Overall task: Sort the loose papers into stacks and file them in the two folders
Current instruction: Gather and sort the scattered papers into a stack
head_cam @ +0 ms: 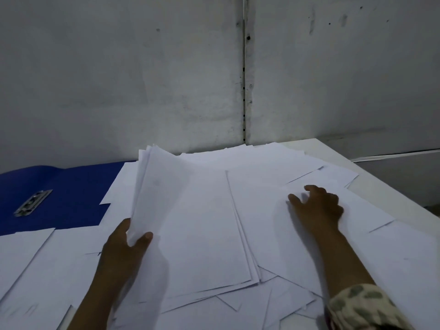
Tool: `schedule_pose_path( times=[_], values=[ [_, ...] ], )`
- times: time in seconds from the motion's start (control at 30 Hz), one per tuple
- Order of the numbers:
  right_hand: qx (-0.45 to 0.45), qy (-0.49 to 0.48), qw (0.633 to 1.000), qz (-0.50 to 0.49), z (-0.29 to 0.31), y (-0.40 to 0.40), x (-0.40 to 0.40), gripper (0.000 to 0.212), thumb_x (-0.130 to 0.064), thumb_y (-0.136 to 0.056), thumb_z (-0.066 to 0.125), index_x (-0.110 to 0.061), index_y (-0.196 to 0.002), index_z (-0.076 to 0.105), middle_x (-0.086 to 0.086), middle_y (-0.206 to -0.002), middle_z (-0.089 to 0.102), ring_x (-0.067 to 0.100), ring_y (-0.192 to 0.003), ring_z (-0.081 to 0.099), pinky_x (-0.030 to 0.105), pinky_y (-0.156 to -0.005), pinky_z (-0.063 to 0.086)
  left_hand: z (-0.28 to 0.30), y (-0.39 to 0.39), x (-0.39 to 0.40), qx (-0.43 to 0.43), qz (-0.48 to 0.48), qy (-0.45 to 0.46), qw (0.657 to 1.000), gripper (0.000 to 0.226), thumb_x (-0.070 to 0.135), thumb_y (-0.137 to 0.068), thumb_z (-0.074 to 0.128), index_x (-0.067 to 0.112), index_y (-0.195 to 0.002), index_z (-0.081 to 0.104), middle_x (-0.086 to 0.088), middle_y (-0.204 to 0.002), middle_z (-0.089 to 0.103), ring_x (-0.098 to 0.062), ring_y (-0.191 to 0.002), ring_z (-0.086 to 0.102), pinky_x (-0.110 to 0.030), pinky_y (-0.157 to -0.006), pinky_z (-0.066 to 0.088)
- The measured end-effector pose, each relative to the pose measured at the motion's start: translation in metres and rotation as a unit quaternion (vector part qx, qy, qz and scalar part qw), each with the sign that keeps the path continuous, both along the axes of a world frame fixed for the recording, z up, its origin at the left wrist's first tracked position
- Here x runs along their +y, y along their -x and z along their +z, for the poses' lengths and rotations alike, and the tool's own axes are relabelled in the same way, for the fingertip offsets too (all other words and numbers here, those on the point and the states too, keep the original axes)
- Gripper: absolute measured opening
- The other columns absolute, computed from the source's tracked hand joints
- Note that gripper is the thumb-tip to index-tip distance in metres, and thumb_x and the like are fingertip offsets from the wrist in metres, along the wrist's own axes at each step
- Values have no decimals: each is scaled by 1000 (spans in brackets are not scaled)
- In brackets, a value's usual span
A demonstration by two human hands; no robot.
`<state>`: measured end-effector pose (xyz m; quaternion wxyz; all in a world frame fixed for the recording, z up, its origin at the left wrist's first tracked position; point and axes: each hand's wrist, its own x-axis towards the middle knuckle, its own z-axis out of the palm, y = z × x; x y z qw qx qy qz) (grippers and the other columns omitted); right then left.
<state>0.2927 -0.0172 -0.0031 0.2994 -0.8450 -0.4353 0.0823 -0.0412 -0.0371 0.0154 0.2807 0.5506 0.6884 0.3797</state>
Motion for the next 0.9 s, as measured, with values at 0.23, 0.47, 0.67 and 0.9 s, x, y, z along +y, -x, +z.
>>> schedule_pose_path(
  times=[0.23, 0.47, 0.67, 0.9],
  values=[
    [-90, 103, 990, 45, 6, -6, -2, 75, -64, -80, 50, -21, -139, 34, 5, -141, 40, 27, -138, 21, 45, -113, 6, -3, 17, -1, 18, 33, -17, 999, 40, 16, -89, 57, 3, -125, 49, -12, -102, 55, -27, -87, 46, -38, -78, 39],
    [-1, -38, 999, -1, 17, -22, -12, 16, -24, -88, 53, -10, -84, 60, 17, -93, 62, 29, -80, 48, 32, -74, 34, -4, 29, -2, 38, 57, -7, 998, 45, 23, -91, 53, 4, -130, 44, -21, -120, 57, -41, -109, 52, -49, -93, 41],
    [164, -176, 968, -71, 19, -33, -20, 27, -16, -90, 56, 4, -107, 64, 23, -113, 63, 38, -105, 56, 37, -85, 41, -3, 37, -4, 49, 70, -7, 996, 44, 23, -92, 51, 6, -132, 43, -20, -124, 56, -41, -112, 51, -50, -95, 40],
    [375, -168, 907, -90, 19, -17, -17, 34, -23, -90, 59, -6, -121, 59, 10, -121, 58, 26, -101, 51, 34, -84, 39, -4, 33, -2, 18, 54, 7, 998, 47, 22, -90, 55, 5, -132, 43, -21, -124, 55, -38, -108, 52, -44, -89, 42]
  ],
)
